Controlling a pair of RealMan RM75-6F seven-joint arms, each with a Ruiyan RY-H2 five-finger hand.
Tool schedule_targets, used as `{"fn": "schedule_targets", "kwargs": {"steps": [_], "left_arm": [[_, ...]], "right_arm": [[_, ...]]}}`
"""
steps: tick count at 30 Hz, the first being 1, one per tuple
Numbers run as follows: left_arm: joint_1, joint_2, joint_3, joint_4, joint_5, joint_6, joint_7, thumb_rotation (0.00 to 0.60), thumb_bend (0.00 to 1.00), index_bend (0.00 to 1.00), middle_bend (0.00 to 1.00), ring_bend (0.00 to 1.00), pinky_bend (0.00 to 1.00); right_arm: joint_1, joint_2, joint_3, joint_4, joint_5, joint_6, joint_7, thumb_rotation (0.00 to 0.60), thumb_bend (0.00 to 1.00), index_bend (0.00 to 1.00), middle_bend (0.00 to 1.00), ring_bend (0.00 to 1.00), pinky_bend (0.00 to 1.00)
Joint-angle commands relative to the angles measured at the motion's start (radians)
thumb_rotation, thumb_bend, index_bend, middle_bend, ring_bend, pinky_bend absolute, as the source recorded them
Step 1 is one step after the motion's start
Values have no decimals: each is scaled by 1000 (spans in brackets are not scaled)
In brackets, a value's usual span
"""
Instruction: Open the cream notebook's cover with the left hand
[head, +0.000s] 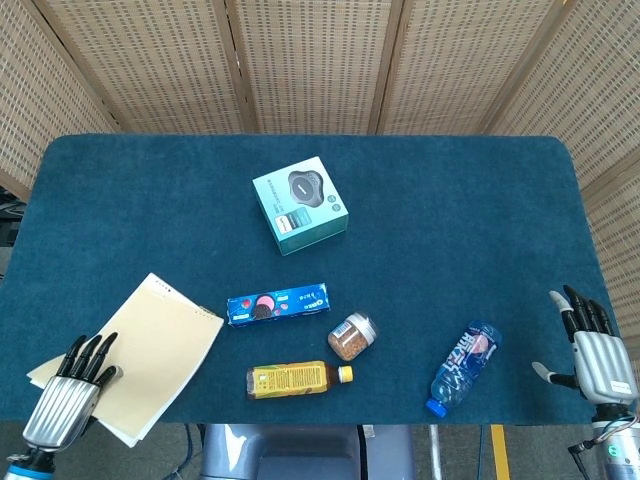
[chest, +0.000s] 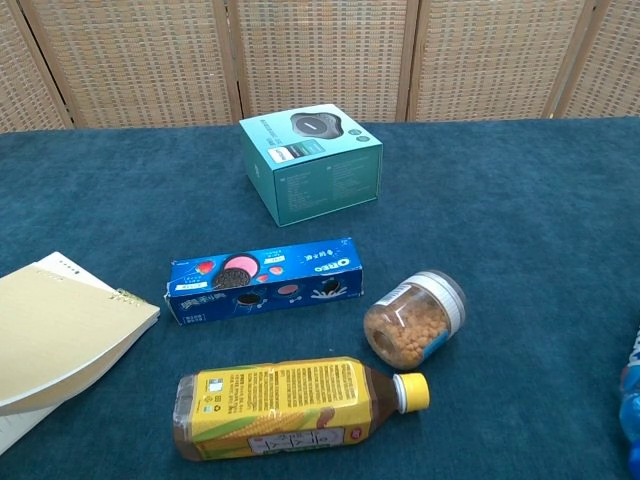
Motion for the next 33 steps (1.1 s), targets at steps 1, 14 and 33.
{"fn": "schedule_targets", "kwargs": {"steps": [1,14,33], "left_arm": [[8,5,2,2,7,3,2,600,723,822,0,0,0],[14,8,-29,-2,26,9,-20,600,724,822,0,0,0],[-192,-7,-285,-92,-80,-132,52,600,719,829,0,0,0]], "right_arm": [[0,0,0,0,-1,1,0,600,53,32,0,0,0],[0,1,-1,-2,-2,1,-2,600,53,32,0,0,0],[3,1,3,1,5,-7,7,600,53,32,0,0,0]]}}
